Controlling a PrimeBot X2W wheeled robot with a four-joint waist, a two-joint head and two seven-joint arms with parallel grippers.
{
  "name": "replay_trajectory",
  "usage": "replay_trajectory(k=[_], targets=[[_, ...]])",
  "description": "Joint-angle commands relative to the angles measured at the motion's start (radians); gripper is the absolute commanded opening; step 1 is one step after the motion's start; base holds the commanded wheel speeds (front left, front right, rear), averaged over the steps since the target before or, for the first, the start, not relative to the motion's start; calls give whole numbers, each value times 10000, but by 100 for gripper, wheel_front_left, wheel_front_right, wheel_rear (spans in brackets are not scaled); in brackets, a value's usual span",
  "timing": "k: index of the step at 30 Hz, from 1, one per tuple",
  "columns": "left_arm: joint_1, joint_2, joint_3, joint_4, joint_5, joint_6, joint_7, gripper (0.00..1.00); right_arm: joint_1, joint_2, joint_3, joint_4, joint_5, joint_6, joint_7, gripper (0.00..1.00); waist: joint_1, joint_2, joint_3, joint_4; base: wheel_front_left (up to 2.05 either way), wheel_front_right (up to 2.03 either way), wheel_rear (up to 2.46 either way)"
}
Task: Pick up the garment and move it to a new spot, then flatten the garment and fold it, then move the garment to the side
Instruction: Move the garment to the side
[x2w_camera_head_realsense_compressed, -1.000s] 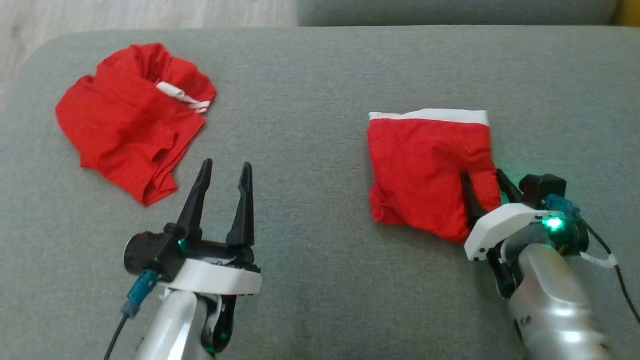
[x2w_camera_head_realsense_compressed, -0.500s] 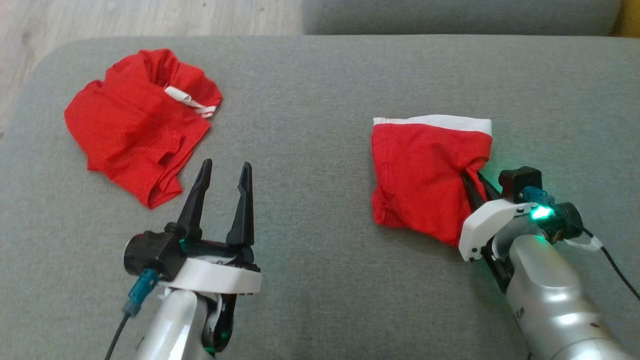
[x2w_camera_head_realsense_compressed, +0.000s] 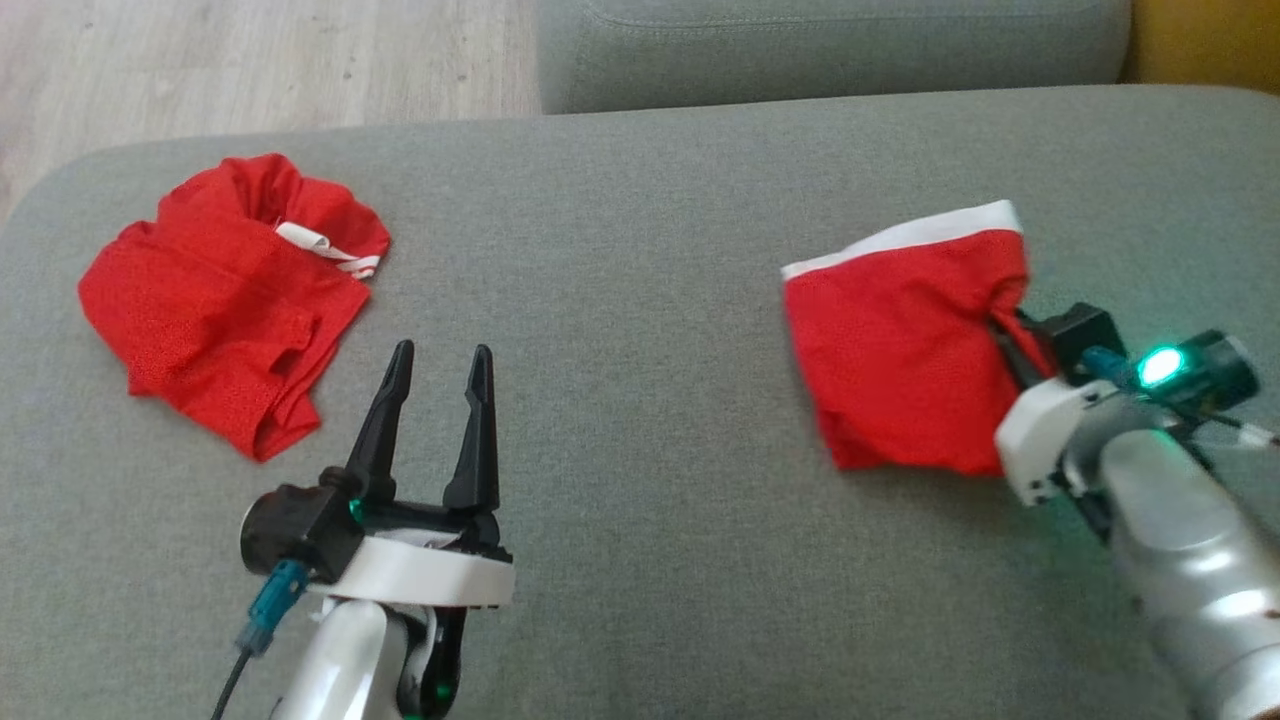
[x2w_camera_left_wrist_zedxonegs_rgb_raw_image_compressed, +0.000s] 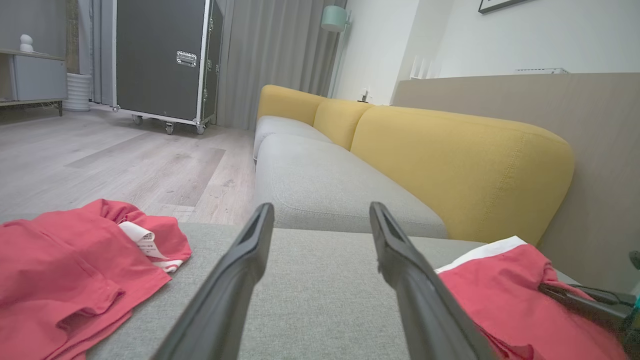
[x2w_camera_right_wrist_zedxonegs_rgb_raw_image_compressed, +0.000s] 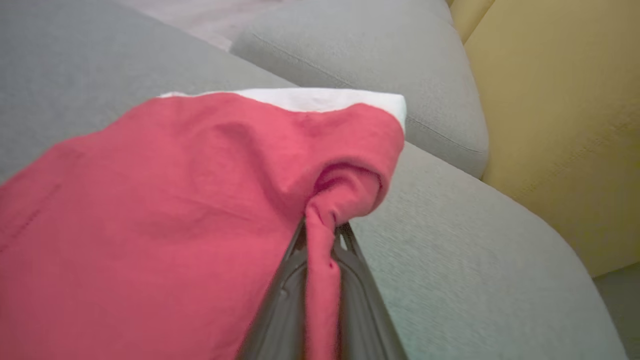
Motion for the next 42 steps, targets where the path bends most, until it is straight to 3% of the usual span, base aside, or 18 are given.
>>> replay_trajectory(k=[1, 7, 17, 25, 33, 34, 35, 42], targets=[[-215, 43, 354, -359, -25, 55, -51, 100, -375, -233, 350, -159, 113, 37, -123, 0, 1, 0, 53, -20, 0, 0, 0], [-416, 43, 348, -452, 38, -10, -51, 100, -800, -1878, 1556, 277, 607, 37, -4, 0, 1, 0, 510, 85, 0, 0, 0], [-900, 43, 301, -539, 142, -118, -51, 100, -1522, -4187, 1914, 1027, 1093, 37, 440, 0, 1, 0, 1360, 421, 0, 0, 0], [-1171, 43, 228, -540, 127, -137, -51, 100, -1915, -4846, 1421, 1318, 862, 37, 804, 0, 1, 0, 1667, 546, 0, 0, 0], [-1276, 43, 212, -492, 121, -131, -51, 100, -2040, -4973, 690, 1427, 584, 37, 937, 0, 1, 0, 1775, 567, 0, 0, 0], [-1284, 43, 217, -476, 124, -132, -51, 100, -2041, -4970, 575, 1435, 528, 37, 953, 31, 1, 0, 1773, 562, 0, 0, 0], [-1288, 43, 223, -458, 128, -132, -51, 100, -2047, -4965, 415, 1443, 503, 37, 957, 100, 1, 0, 1766, 553, 0, 0, 0], [-1249, 43, 360, -351, 141, -144, -51, 100, -2016, -4619, -683, 1328, 237, 37, 729, 100, 1, 0, 1406, 404, 0, 0, 0]])
